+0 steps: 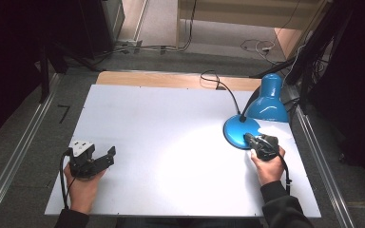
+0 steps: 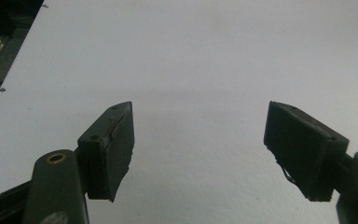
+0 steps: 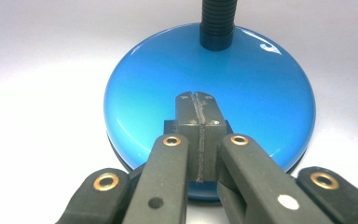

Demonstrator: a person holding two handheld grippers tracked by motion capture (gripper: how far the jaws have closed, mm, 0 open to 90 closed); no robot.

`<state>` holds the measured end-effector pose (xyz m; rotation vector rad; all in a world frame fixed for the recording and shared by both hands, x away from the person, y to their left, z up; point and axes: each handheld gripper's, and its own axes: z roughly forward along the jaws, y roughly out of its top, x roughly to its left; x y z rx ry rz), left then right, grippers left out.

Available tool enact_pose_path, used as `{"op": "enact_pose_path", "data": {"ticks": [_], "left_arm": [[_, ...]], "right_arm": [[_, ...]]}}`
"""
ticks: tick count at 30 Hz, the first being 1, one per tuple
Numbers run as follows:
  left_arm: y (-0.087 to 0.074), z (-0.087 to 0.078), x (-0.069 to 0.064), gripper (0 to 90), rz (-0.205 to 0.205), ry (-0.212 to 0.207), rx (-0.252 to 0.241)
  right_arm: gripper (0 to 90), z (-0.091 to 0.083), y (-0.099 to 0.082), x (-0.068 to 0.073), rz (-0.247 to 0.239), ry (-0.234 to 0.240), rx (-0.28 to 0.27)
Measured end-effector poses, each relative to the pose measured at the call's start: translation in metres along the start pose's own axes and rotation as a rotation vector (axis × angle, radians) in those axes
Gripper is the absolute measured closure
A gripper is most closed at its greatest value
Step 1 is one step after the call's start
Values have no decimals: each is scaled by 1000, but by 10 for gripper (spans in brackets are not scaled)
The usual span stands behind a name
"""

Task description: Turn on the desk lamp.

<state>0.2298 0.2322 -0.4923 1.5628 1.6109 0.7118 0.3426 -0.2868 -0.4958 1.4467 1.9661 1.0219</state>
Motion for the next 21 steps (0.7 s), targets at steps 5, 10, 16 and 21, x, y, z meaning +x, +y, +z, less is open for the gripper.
{"op": "enact_pose_path", "data": {"ticks": [5,10,16,21], "left_arm": [[0,0,0,249,1,-2,0],[0,0,0,249,-1,-2,0],[1,0,0,249,-1,-3,-2],[1,0,1,249,-2,-3,-1]], "right_arm": [[886,-1,0,0,-2,1,1],[886,-1,-1,0,1,-1,-3],[885,-1,-1,-1,15,5,-6],[839,-1,-1,-2,31,39,-6]]}}
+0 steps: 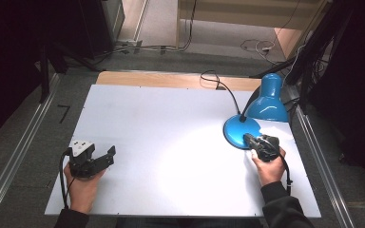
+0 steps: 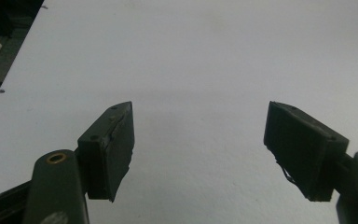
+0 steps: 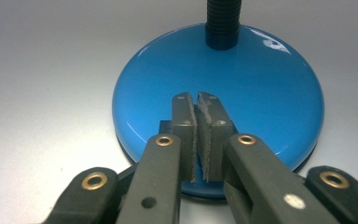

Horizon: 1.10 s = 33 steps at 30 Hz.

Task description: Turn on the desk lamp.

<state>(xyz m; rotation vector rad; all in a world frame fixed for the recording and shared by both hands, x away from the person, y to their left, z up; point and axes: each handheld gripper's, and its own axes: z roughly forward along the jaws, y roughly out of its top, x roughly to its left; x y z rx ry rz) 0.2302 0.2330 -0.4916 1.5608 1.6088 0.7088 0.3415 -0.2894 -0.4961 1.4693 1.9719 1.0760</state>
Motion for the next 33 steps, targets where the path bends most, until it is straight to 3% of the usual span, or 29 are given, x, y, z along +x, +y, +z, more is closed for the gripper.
{"op": "enact_pose_path", "data": {"ticks": [5,9,12,15,18,26,33], "left_arm": [[0,0,0,250,1,-2,1],[0,0,0,250,-1,-3,-1],[0,0,0,250,-2,-3,-2],[1,0,0,250,-1,-4,-2],[1,0,0,250,0,-5,0],[1,0,0,251,-1,-5,-4],[1,1,0,251,-2,-5,-5]], "right_arm": [[734,-1,0,1,0,6,-8],[578,-2,1,1,4,25,-17],[463,-2,0,0,-5,17,-21],[441,-2,0,-1,6,3,-23],[341,-4,1,-1,14,-24,-26],[206,-5,1,-5,31,-39,-11],[193,-11,0,-2,31,-29,-14]]}}
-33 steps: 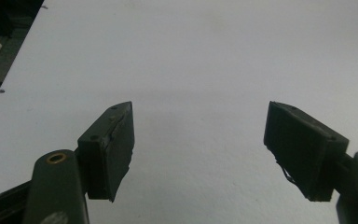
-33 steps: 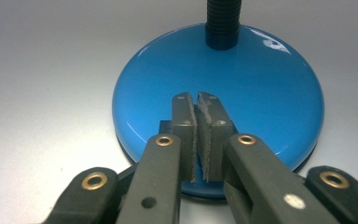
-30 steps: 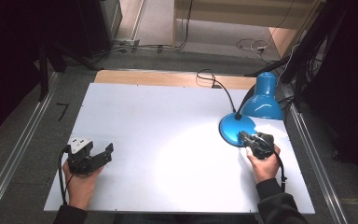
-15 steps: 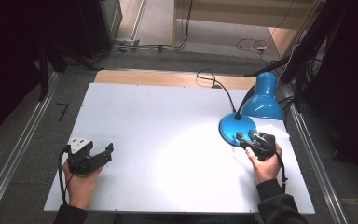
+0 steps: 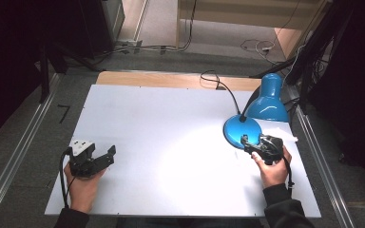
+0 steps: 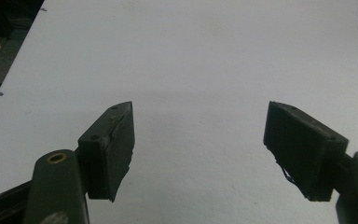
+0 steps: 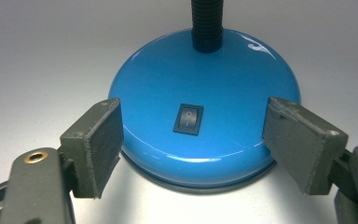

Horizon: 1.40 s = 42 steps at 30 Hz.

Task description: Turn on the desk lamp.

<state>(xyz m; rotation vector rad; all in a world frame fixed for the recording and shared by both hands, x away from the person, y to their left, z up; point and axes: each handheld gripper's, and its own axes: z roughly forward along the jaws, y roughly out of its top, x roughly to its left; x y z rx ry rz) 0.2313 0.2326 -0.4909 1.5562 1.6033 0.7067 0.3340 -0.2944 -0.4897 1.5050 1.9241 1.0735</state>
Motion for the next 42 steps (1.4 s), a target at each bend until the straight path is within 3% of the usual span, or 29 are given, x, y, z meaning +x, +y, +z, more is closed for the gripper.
{"op": "enact_pose_path", "data": {"ticks": [42], "left_arm": [[0,0,0,251,-3,-1,3]], "right_arm": [[187,-38,-13,-13,12,-10,-7]]}}
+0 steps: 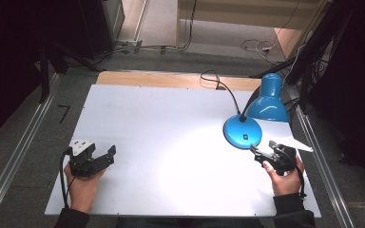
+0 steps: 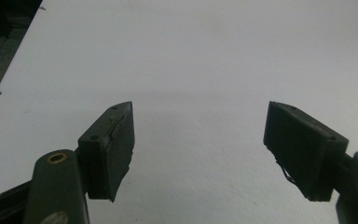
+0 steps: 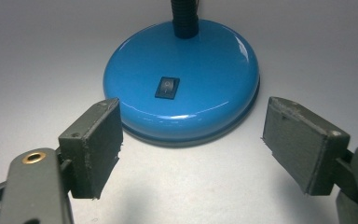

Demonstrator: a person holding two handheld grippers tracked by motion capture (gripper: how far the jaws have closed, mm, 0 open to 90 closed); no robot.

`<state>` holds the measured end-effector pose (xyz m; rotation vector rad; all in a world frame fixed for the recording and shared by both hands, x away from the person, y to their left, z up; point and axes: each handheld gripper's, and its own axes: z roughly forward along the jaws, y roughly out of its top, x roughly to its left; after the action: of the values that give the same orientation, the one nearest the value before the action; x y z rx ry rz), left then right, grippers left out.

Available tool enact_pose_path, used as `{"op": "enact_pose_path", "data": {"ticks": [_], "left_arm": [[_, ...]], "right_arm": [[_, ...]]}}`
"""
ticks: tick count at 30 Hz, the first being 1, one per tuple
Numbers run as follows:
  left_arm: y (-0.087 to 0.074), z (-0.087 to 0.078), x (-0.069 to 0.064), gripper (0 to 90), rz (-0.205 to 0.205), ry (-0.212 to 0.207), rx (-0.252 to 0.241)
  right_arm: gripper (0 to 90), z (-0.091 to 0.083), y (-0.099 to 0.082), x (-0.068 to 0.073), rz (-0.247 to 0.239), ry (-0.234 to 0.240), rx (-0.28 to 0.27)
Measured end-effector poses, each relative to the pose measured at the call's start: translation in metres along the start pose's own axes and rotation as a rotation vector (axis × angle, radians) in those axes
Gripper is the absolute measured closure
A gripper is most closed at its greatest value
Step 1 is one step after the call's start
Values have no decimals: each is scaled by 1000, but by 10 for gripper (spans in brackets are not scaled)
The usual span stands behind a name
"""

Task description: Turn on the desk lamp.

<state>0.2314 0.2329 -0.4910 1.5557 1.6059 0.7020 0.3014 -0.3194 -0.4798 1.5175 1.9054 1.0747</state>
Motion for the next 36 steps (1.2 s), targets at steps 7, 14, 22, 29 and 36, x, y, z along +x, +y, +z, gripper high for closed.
{"op": "enact_pose_path", "data": {"ticks": [7,14,22,29,36], "left_arm": [[0,-1,0,251,0,2,-3],[0,-1,0,251,0,4,-6],[0,-1,0,251,1,1,-6],[0,-1,1,251,-2,1,-8],[0,-1,0,251,0,0,-8]], "right_arm": [[187,-6,-3,-4,4,0,1],[187,-11,-6,-6,6,-3,4],[187,-15,-9,-10,13,-2,8],[187,-19,-11,-13,16,-5,6],[187,-23,-14,-16,19,-17,9]]}}
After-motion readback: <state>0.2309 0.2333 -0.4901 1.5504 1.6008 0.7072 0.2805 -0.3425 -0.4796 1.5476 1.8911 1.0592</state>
